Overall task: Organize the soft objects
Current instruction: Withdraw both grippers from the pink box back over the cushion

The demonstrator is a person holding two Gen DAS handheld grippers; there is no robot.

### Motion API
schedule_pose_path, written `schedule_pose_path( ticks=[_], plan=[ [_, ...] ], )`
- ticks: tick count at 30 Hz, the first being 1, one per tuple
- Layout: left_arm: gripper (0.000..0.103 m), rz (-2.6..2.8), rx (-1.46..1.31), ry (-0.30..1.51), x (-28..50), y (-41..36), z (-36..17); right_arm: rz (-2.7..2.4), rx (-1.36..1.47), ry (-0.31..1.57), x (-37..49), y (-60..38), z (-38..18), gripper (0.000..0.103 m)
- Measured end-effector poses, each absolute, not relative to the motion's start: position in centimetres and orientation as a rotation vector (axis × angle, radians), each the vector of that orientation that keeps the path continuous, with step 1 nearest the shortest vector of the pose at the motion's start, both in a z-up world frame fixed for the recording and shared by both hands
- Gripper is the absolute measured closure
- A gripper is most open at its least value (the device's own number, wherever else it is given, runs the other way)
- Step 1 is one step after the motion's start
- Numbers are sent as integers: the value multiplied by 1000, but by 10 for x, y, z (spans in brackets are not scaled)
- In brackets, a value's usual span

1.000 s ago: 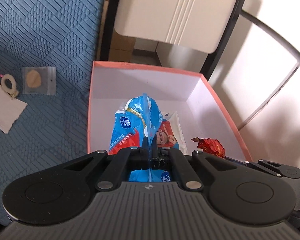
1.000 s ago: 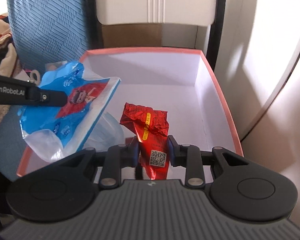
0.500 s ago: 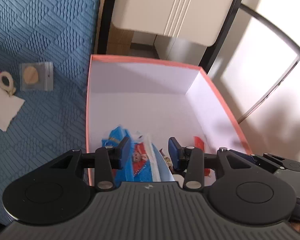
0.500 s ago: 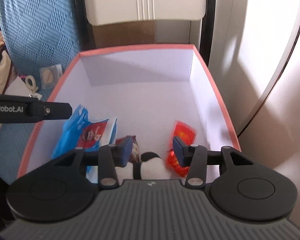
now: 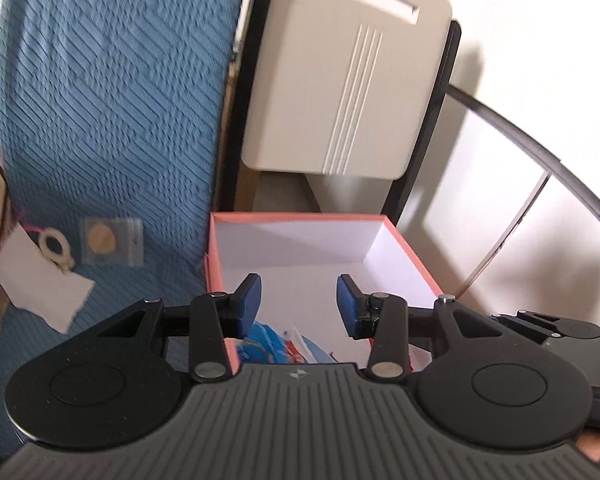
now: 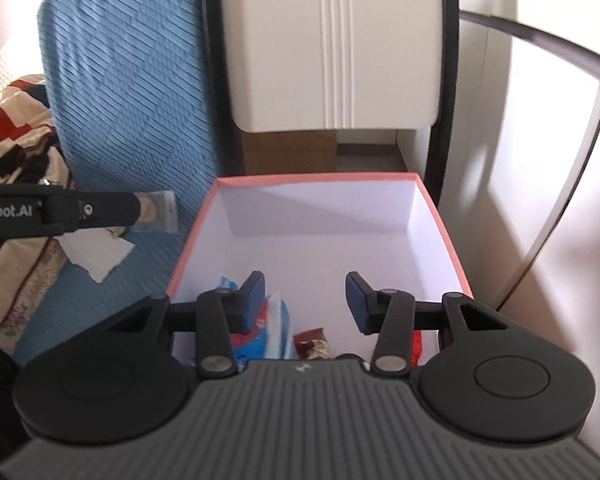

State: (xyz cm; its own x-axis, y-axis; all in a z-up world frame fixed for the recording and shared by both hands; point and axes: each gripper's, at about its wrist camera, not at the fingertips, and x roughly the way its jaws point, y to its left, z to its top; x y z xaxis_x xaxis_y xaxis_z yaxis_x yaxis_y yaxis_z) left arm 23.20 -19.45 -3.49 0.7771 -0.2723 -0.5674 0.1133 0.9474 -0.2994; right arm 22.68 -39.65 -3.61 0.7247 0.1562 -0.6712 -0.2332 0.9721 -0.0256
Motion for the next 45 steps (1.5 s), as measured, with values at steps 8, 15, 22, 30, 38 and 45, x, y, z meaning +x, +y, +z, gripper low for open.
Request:
schedule_pose_path(
  ticks=[8,15,22,30,38,45],
  plan=[
    [55,-184,-270,579,196,-154,-12,249,-147,692,202,-357,-23,55],
    [55,-169,-294,552,174,-117,-19,288,-153,674,188,-323,-20,55],
    [55,-123,-297,555,159,-86,-42,340,-173,674,171,-293,-38,55],
    [54,-64,-330,556,147,-57,-80,389,-203,685,160,-267,-70,55],
    [46,-22,-342,572,137,-39,-124,414,-218,700,158,-252,-103,55],
    [44,0,-351,584,133,-26,-149,406,-200,730,152,-240,-118,55]
  ],
)
